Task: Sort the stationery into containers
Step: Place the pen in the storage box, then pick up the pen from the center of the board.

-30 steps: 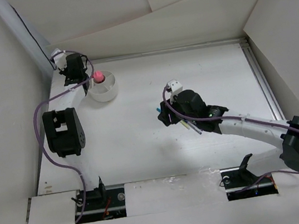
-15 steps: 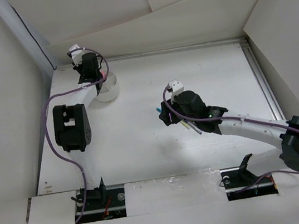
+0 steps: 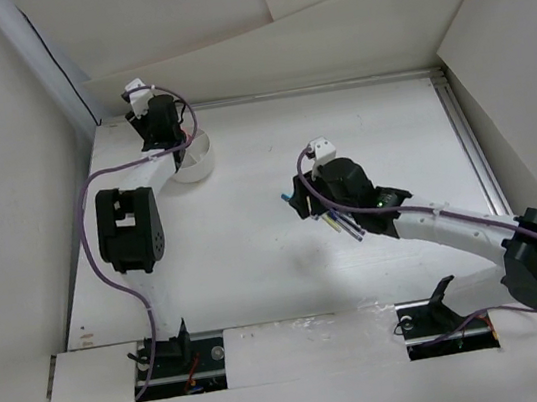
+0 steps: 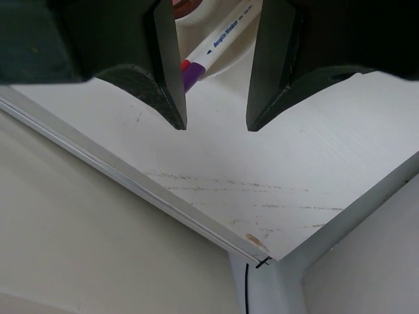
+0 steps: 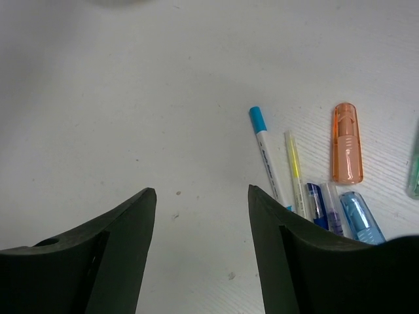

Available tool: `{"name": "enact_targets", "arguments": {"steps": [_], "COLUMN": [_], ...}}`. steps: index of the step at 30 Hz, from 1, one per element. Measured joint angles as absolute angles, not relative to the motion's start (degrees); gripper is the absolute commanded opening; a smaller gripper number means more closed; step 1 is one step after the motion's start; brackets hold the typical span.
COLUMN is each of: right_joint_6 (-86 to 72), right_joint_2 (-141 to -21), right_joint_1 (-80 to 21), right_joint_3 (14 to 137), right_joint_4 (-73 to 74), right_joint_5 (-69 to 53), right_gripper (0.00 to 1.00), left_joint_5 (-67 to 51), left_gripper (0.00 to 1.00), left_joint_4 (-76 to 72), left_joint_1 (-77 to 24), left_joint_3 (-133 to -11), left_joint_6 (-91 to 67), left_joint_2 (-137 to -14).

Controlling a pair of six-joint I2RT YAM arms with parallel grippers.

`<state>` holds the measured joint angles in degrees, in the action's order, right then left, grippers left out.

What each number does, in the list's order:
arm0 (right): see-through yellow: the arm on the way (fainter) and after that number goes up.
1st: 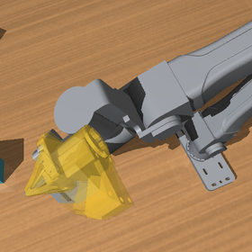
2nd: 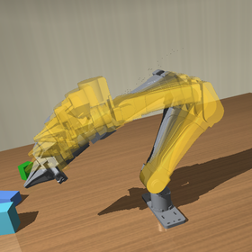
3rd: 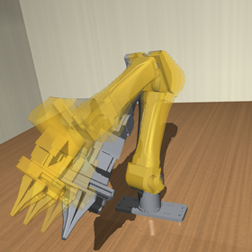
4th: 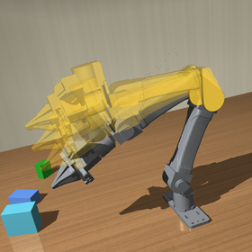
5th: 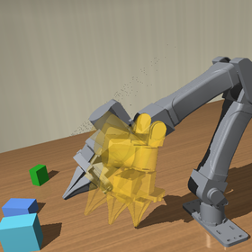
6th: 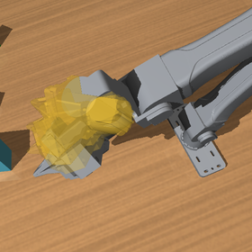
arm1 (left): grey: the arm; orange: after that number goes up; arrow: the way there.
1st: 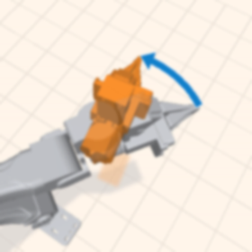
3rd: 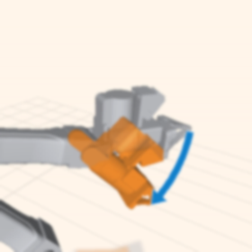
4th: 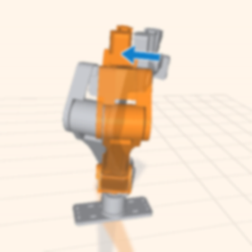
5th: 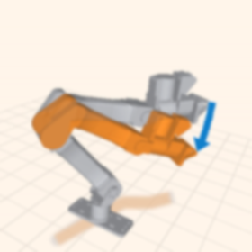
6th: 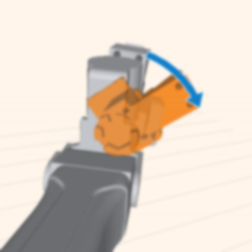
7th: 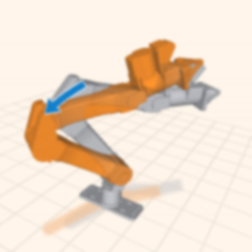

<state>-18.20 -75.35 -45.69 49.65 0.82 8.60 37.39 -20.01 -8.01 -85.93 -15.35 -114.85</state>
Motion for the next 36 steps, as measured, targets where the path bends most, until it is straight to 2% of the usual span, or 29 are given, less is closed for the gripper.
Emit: {"name": "enact_targets", "arguments": {"steps": [3, 4, 5, 7, 8, 10, 11, 12, 14, 18, 23, 28, 36], "right_joint_6": [-18.3, -18.6, -18.3, -18.9, -19.0, -19.1, -19.2, -19.3, -19.4, -19.3, -19.3, -19.3, -19.3], "right_joint_2": [-75.7, -76.2, -76.7, -78.5, -79.5, -82.1, -83.5, -84.8, -87.2, -90.3, -92.5, -94.3, -97.0], "right_joint_1": [-44.1, -43.3, -42.8, -41.6, -41.0, -40.1, -39.7, -39.4, -39.2, -39.0, -38.8, -37.6, -36.8], "right_joint_3": [49.6, 49.6, 49.6, 49.6, 49.7, 49.8, 49.9, 50.0, 50.3, 51.3, 52.9, 53.4, 54.1], "right_joint_4": [0.7, 0.6, 0.4, 0.2, 0.2, 0.6, 0.8, 1.1, 1.8, 3.4, 4.5, 4.6, 5.3], "right_joint_5": [8.4, 8.2, 8.0, 7.5, 7.2, 6.6, 6.2, 5.9, 5.5, 4.8, 4.3, 4.3, 4.1], "right_gripper": [0.38, 0.22, 0.13, 0.04, 0.04, 0.10, 0.18, 0.36, 0.46, 0.46, 0.46, 0.45, 0.34], "left_joint_5": [37.2, 36.9, 36.5, 35.5, 34.4, 32.6, 31.1, 29.6, 27.9, 26.8, 23.1, 18.0, 10.6], "left_gripper": [0.39, 0.39, 0.39, 0.36, 0.36, 0.36, 0.36, 0.36, 0.36, 0.36, 0.35, 0.35, 0.35], "left_joint_4": [-20.4, -20.4, -20.3, -20.3, -20.5, -21.0, -21.6, -22.7, -24.9, -29.2, -30.5, -29.0, -30.4], "left_joint_1": [-8.0, -8.0, -8.0, -8.0, -8.0, -8.0, -8.1, -8.3, -9.1, -16.7, -26.1, -27.0, -26.9], "left_joint_3": [-84.4, -83.5, -82.5, -80.5, -79.1, -75.9, -74.0, -71.4, -66.5, -56.0, -45.3, -37.2, -30.9], "left_joint_6": [-15.6, -15.8, -16.3, -17.5, -18.6, -21.0, -22.7, -24.6, -27.6, -32.1, -35.5, -37.3, -38.7], "left_joint_2": [-113.6, -112.7, -111.5, -108.3, -105.8, -100.6, -97.4, -93.8, -87.4, -78.2, -77.1, -75.0, -67.0]}}
